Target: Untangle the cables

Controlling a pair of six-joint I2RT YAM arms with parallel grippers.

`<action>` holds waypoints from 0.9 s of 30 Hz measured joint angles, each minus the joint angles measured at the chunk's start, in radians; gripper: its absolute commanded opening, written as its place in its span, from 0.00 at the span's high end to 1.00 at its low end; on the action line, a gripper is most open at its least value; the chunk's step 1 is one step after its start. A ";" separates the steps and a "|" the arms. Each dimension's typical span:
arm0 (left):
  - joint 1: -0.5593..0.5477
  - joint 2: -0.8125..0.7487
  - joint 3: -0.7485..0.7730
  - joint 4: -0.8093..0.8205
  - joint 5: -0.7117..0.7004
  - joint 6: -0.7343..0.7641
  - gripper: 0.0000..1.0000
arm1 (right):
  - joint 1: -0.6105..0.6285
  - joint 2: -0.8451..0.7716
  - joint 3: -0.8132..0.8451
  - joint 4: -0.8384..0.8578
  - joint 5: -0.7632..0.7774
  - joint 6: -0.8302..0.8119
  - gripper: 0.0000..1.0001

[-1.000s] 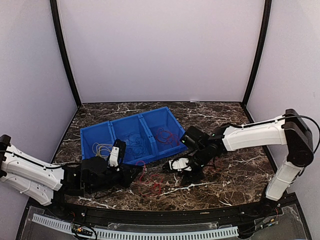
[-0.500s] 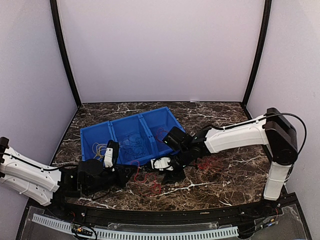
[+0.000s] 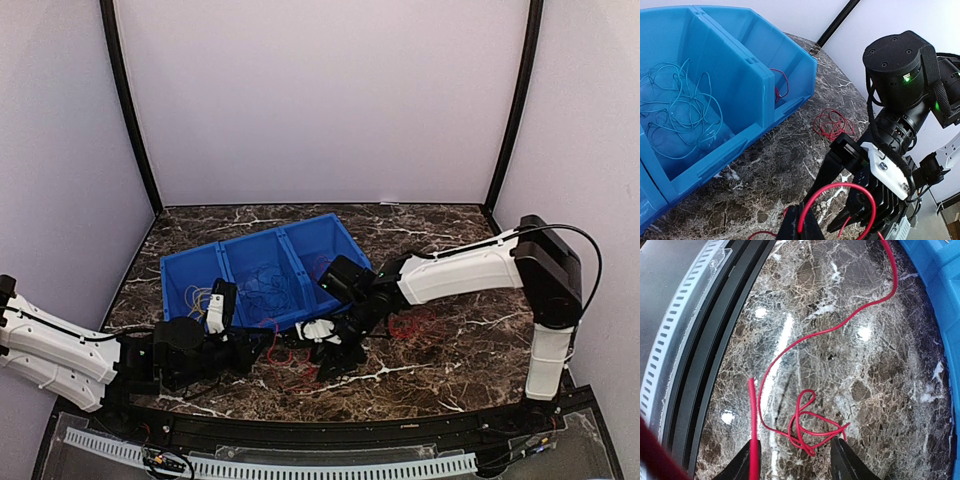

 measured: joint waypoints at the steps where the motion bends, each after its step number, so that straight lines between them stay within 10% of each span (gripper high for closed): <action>1: 0.000 -0.001 0.000 0.000 0.000 0.000 1.00 | 0.000 0.000 0.000 -0.006 -0.004 -0.004 0.50; 13: 0.000 -0.027 0.000 -0.020 0.000 0.000 1.00 | -0.096 -0.004 0.025 -0.018 0.012 0.005 0.67; 27: 0.000 -0.062 -0.010 -0.029 -0.012 0.001 1.00 | -0.040 0.108 0.087 -0.009 0.030 -0.023 0.63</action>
